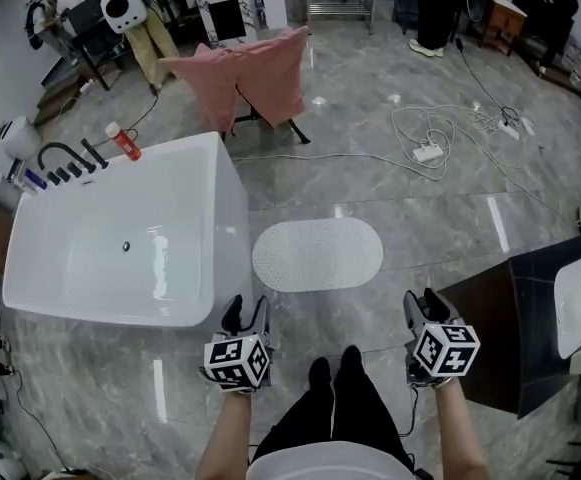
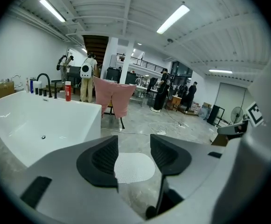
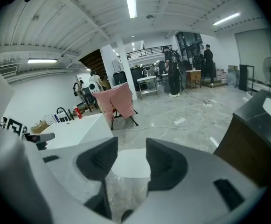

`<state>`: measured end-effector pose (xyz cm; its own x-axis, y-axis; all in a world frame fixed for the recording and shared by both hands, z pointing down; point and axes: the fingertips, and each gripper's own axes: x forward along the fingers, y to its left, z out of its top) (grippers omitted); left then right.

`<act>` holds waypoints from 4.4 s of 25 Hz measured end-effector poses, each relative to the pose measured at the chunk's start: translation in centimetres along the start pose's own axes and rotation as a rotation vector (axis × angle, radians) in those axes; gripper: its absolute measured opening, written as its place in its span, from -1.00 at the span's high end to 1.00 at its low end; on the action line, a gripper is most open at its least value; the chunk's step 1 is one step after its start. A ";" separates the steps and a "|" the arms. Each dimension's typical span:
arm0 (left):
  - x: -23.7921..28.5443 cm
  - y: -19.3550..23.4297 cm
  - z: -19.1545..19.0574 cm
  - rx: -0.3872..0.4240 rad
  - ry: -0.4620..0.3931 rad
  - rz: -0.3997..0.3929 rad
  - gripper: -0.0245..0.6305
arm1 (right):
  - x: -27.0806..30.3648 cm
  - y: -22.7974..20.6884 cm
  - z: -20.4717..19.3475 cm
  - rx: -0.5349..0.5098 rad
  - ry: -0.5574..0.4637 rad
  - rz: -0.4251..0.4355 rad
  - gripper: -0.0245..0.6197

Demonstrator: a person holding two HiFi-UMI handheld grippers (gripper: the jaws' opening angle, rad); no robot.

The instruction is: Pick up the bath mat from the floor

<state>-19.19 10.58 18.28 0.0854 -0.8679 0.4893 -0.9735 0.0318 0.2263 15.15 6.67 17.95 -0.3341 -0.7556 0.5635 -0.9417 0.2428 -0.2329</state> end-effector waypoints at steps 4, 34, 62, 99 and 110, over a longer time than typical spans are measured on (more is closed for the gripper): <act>3.3 1.1 -0.4 -0.006 0.029 0.021 0.28 | 3.5 -1.1 0.2 -0.012 0.038 -0.001 0.38; 37.4 16.2 -27.9 -0.018 0.045 0.165 0.27 | 43.3 -14.8 -23.5 -0.052 0.125 0.017 0.38; 54.4 30.4 -46.6 -0.048 0.151 0.334 0.13 | 60.3 -21.4 -37.0 -0.064 0.079 -0.001 0.38; 59.4 31.0 -51.4 0.002 0.429 0.366 0.83 | 60.9 -24.0 -39.2 -0.076 0.137 -0.023 0.38; 59.6 24.6 -47.4 -0.007 0.363 0.235 0.87 | 59.9 -26.1 -39.5 -0.062 0.141 -0.058 0.39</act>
<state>-28.02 -16.85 92.97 -0.0682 -0.6059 0.7926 -0.9741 0.2122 0.0783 18.15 -20.89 89.07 -0.2769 -0.6776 0.6814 -0.9589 0.2411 -0.1499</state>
